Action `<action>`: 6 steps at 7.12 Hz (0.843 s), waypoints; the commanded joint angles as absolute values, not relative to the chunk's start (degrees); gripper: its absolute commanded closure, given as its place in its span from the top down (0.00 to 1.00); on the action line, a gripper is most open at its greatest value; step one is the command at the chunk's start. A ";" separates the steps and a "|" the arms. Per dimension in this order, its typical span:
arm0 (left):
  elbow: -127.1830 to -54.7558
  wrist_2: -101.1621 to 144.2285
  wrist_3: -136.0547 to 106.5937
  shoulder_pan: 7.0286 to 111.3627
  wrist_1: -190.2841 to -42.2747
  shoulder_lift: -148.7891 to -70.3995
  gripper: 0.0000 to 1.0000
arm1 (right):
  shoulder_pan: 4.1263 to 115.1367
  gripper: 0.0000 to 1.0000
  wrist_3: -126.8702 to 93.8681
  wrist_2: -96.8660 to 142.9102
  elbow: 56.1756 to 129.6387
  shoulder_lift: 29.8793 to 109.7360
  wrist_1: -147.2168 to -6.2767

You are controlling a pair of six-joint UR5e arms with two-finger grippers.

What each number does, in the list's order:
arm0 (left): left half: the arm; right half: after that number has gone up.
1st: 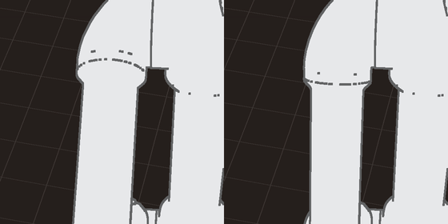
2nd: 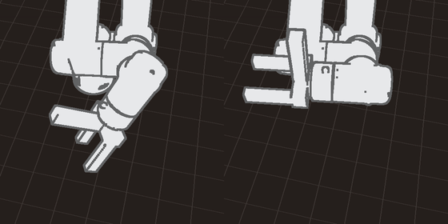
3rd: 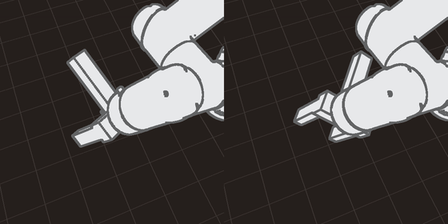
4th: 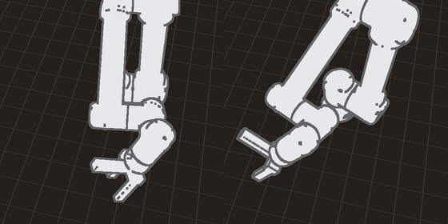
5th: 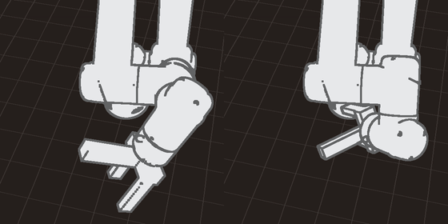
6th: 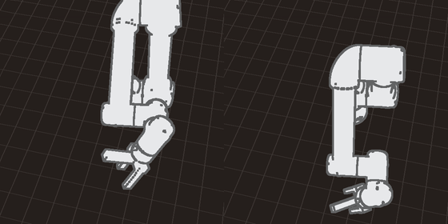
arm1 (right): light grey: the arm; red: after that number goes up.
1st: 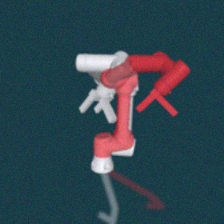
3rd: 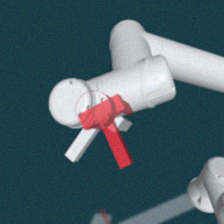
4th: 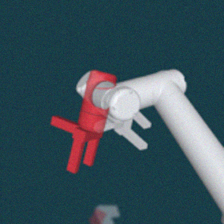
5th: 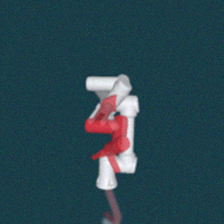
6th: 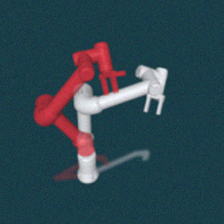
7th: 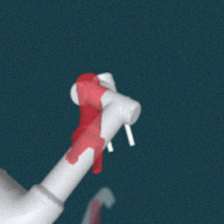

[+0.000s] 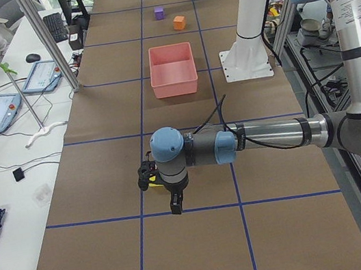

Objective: Place blocks into pink bin with both arms

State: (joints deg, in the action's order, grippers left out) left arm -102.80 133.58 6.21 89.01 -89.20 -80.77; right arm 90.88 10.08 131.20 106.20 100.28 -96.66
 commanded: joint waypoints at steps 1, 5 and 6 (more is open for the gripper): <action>-103.09 133.51 6.24 88.95 -89.12 -81.12 1.00 | 90.88 1.00 10.11 131.22 106.17 100.28 -96.68; -103.10 133.59 5.45 88.42 -90.18 -83.30 1.00 | 90.88 1.00 10.11 130.96 106.17 100.28 -96.59; -103.10 133.59 5.54 88.42 -91.31 -85.23 1.00 | 90.88 1.00 10.80 130.78 106.35 100.37 -96.59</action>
State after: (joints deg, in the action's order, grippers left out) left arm -103.11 133.56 5.55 88.56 -90.44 -83.15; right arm 90.88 10.27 130.89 106.21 100.31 -96.60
